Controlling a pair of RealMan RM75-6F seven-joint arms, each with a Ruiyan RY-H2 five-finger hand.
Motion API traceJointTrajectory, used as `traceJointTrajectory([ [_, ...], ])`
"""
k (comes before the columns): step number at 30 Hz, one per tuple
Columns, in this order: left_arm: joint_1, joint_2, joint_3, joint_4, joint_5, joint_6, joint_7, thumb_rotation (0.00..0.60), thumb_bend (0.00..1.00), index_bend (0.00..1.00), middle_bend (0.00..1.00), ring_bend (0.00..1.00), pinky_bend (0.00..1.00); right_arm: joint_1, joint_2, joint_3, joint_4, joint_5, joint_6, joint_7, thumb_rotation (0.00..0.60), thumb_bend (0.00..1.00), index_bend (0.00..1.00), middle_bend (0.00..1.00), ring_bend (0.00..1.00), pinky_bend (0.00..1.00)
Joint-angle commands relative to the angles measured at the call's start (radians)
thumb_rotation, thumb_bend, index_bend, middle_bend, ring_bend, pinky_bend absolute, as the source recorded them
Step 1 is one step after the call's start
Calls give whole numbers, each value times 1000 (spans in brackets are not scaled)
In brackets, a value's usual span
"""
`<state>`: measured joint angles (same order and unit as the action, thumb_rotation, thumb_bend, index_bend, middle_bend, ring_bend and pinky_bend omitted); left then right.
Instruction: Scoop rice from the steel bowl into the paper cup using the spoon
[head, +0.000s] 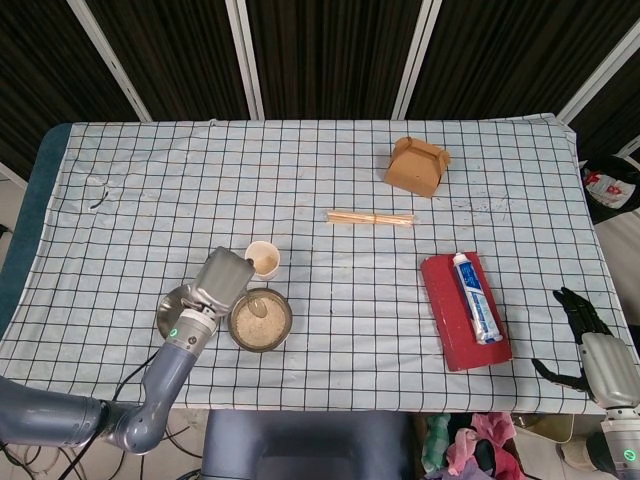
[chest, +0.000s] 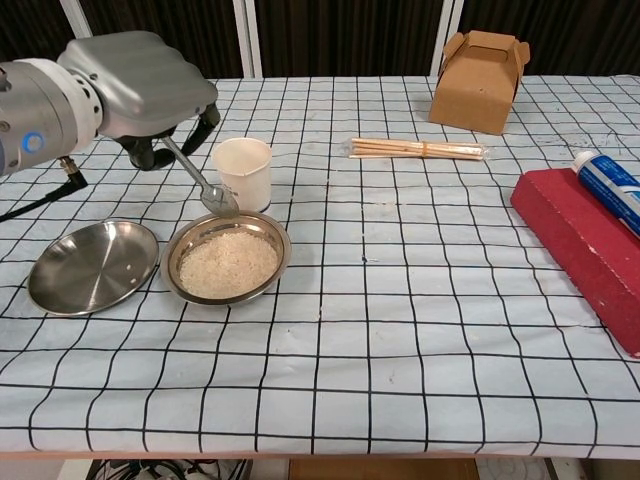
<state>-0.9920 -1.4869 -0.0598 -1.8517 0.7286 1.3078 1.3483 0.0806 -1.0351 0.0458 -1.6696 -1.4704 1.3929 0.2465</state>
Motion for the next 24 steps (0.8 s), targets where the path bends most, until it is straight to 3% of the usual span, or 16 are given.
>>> traceJointTrajectory([
  [1,-18,-30,27,3,-11,26,69,600,458,721,1000,1000,1000,0,1,0,-1,0,0,4,600,162,0,0,0,176],
  [11,-69,-94,109,66,24,41,272,600,469,757,1000,1000,1000,-1,3,3,-5,4,0,27,600,162,0,0,0,176],
  [24,-119,-124,165,105,30,18,440,600,473,772,1000,1000,1000,-1,5,6,-6,7,-1,43,600,162,0,0,0,176],
])
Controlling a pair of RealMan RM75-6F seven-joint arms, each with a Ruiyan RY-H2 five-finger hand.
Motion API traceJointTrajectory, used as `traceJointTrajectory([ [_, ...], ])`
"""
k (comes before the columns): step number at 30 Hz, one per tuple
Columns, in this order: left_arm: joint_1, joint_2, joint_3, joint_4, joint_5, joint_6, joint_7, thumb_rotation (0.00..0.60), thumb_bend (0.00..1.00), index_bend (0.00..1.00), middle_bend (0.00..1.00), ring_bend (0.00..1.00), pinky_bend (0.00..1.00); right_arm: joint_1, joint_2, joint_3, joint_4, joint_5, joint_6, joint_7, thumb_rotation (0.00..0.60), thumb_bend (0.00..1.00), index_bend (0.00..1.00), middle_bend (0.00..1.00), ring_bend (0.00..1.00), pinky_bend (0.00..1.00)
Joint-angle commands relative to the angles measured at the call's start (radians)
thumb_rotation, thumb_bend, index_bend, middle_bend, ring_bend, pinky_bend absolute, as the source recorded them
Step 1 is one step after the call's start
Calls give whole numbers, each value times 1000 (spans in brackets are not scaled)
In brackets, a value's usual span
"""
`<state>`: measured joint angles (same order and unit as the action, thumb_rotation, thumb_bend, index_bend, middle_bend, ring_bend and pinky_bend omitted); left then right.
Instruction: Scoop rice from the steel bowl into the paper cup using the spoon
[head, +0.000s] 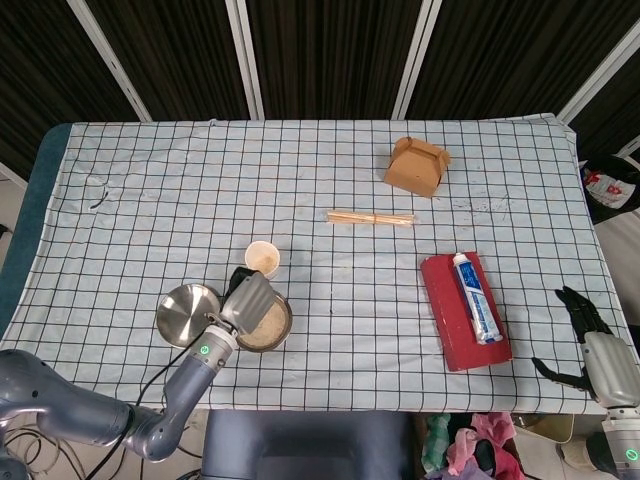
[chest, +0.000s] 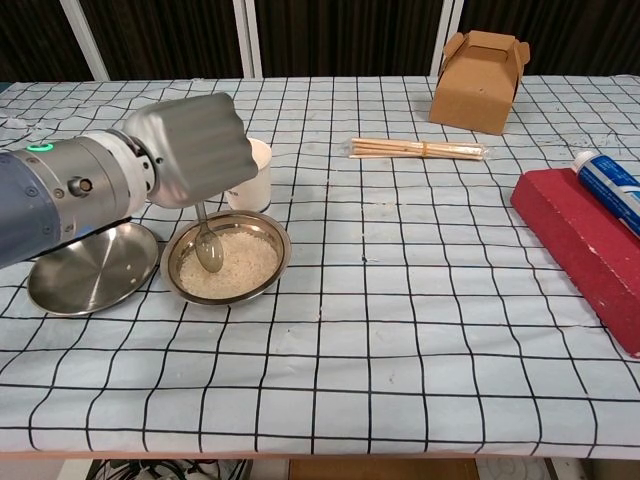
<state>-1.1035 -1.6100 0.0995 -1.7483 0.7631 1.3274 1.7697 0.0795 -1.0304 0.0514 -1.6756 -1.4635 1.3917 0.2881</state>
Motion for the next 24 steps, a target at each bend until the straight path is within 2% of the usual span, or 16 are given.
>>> traceJointTrajectory([
  [1,-9,0,6,1,-7,0,25,600,473,772,1000,1000,1000,0,0,1,0,1,-1,2,600,161,0,0,0,176],
  [16,-10,-40,38,45,1,23,96,600,476,780,1000,1000,1000,-1,1,0,-3,1,-1,5,600,162,0,0,0,176],
  [24,3,-75,34,62,-15,63,136,600,476,783,1000,1000,1000,-1,1,0,-4,0,-1,7,600,162,0,0,0,176],
])
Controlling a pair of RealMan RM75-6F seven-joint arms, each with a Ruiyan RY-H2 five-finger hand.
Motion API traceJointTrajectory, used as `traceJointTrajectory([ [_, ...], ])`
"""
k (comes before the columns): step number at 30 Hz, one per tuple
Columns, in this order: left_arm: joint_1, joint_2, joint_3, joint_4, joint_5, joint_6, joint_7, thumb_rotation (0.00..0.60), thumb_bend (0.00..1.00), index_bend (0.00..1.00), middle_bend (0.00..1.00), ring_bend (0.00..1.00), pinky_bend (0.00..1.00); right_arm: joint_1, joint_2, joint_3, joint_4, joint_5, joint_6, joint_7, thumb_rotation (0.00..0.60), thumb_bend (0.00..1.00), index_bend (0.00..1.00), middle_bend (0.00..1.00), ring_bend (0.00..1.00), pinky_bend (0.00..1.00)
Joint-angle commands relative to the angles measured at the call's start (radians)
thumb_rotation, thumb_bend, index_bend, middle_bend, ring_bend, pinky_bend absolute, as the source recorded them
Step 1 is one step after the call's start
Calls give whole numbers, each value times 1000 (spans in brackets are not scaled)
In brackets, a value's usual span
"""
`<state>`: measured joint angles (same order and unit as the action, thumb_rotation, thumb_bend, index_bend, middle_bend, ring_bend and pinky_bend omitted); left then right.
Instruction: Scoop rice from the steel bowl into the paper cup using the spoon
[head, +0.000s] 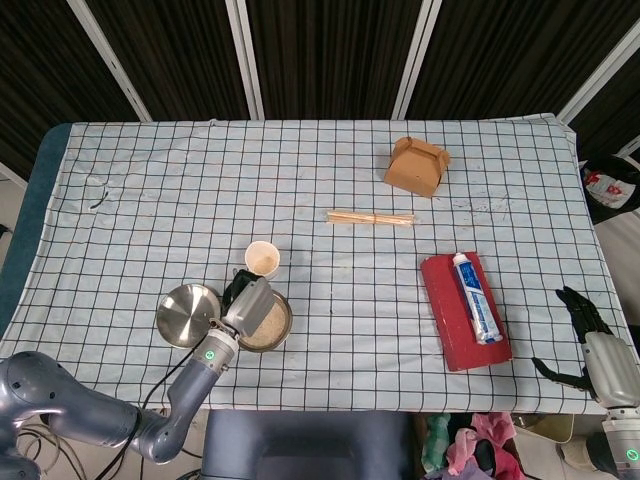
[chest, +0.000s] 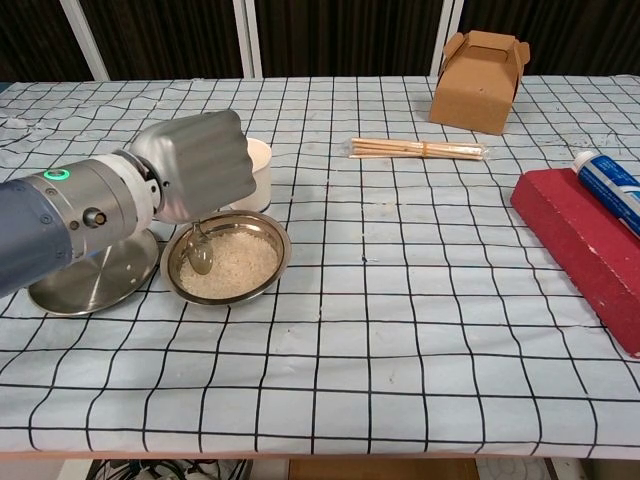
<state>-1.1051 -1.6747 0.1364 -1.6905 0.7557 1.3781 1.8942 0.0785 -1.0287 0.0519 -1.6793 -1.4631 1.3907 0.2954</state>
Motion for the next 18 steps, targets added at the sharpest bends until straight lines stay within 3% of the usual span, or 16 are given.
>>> traceJointTrajectory([
  [1,7,-18,-4,7,-12,20,20,600,476,783,1000,1000,1000,0,0,0,0,-1,0,0,600,162,0,0,0,176],
  [18,36,-137,-32,68,-44,83,72,600,481,790,1000,1000,1000,-1,0,1,0,-1,2,4,600,162,0,0,0,176],
])
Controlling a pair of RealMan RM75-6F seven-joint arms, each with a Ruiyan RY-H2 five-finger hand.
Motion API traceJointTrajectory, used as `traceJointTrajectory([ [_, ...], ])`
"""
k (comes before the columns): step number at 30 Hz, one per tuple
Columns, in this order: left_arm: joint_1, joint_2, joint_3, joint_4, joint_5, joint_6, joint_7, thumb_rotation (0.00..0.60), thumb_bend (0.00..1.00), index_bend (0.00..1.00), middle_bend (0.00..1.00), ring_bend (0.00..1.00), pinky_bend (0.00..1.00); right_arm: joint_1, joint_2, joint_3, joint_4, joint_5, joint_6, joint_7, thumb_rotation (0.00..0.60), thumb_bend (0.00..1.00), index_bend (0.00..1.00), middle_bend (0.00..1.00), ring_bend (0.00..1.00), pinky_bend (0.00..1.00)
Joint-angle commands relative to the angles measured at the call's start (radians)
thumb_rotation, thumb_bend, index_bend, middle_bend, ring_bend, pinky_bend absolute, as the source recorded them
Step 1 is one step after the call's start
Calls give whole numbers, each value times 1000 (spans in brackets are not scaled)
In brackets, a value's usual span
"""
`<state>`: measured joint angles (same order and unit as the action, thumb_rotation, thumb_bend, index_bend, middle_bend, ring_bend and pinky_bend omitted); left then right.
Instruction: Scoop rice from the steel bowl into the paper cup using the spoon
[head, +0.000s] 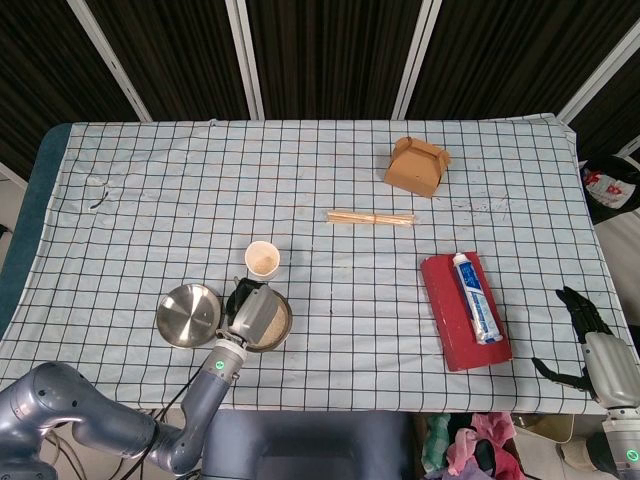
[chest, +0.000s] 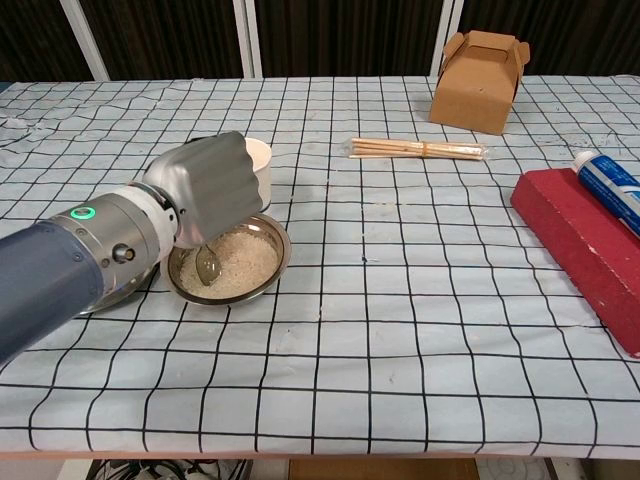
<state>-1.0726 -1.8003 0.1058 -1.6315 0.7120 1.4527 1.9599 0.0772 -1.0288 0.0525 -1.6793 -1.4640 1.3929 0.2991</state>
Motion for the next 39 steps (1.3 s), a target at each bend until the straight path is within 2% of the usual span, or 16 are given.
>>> traceJointTrajectory([
  [1,6,-17,-2,14,1,12,8,600,482,790,1000,1000,1000,0,0,0,0,0,0,1,600,162,0,0,0,176],
  [15,45,-123,-49,106,30,52,-24,600,491,799,1000,1000,1000,-1,0,1,0,-1,3,6,600,162,0,0,0,176],
  [28,73,-172,-69,156,70,62,-58,600,498,801,1000,1000,1000,-2,0,1,0,-1,4,11,600,162,0,0,0,176],
  [39,110,-206,-136,170,81,72,-145,600,497,800,1000,1000,1000,-3,0,1,0,-2,4,13,600,163,0,0,0,176],
])
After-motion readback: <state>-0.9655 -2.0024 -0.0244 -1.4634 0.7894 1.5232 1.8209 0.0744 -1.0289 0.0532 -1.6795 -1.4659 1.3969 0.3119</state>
